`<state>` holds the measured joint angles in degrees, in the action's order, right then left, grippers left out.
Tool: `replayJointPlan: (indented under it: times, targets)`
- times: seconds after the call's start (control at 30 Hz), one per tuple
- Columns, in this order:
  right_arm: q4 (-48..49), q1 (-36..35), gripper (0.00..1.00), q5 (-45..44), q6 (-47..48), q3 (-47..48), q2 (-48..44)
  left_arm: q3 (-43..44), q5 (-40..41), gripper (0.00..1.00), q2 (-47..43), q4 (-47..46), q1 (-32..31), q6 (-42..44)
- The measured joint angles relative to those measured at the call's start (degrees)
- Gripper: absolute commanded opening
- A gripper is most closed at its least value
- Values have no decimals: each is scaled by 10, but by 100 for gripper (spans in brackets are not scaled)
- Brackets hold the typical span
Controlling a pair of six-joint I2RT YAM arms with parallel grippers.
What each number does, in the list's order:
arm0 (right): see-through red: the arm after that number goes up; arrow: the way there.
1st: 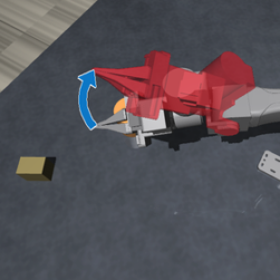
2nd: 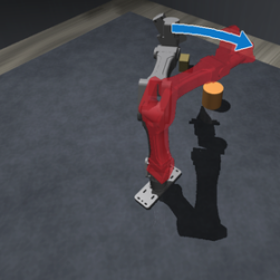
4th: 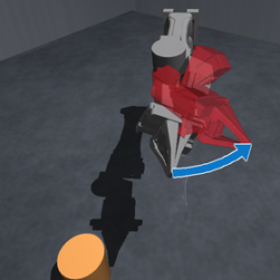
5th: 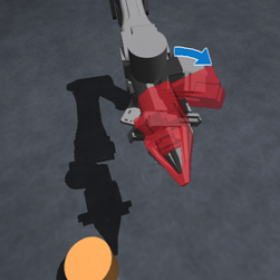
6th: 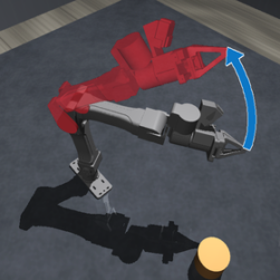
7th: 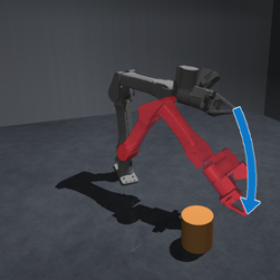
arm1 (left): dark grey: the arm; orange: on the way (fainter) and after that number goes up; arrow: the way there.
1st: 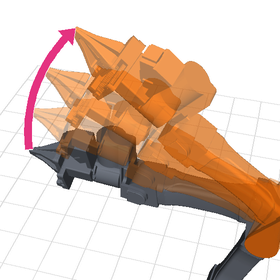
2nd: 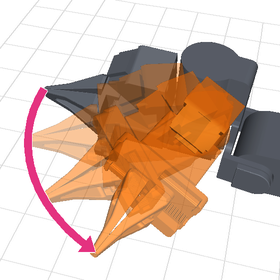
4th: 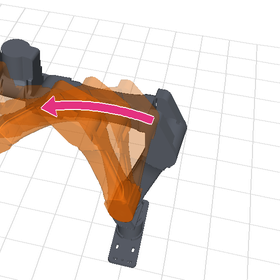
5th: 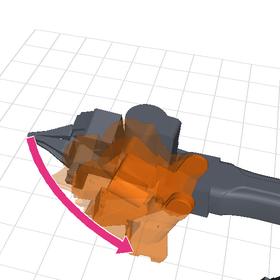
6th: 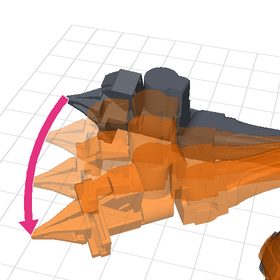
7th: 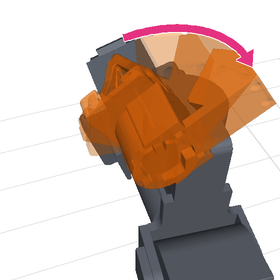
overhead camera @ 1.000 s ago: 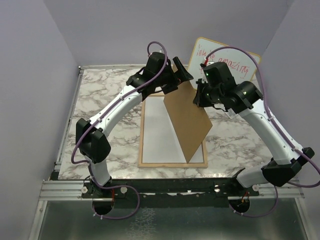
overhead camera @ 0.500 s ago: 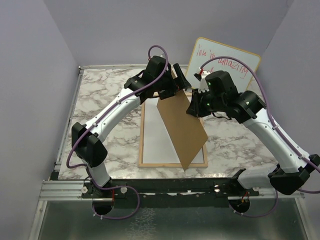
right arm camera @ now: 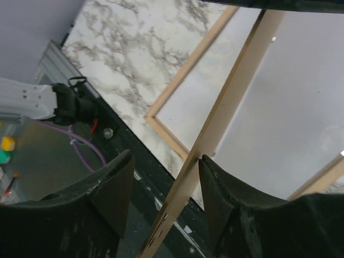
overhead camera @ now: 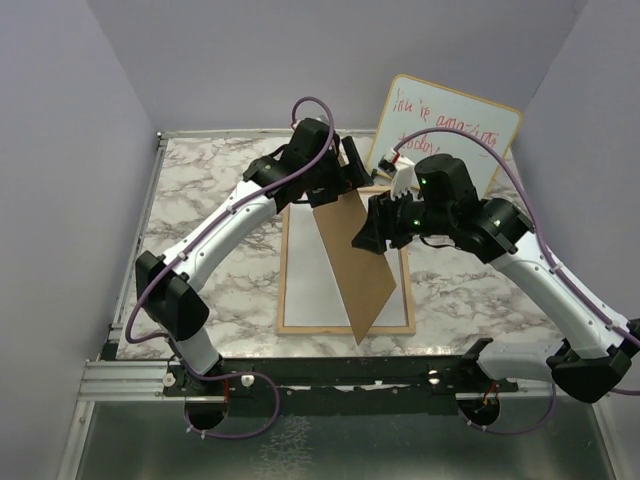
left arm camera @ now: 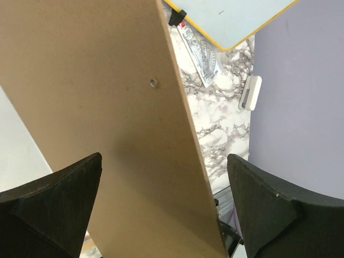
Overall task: Put the photo into the frame
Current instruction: Turn over the photo frame item on the photo frame.
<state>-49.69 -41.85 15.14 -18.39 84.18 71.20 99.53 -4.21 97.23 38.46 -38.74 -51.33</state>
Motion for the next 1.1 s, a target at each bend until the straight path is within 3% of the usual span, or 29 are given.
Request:
replayJointPlan:
  times: [0.33,0.5,0.73,0.97,1.1]
  targets:
    - [107,-1,69,132,-24,-62,-28,-17,28,99,-40,28,0,14]
    - [155,-1,79,186,-39,-94,-27,-26,39,99,-56,47,0,19]
    - [253,-1,81,270,-71,-126,-27,-29,57,99,-71,77,0,26]
    - [289,-1,81,259,-87,-126,-31,-29,69,86,-92,139,0,26]
    - [293,-1,80,214,-98,-128,-40,-29,69,72,-119,183,0,23]
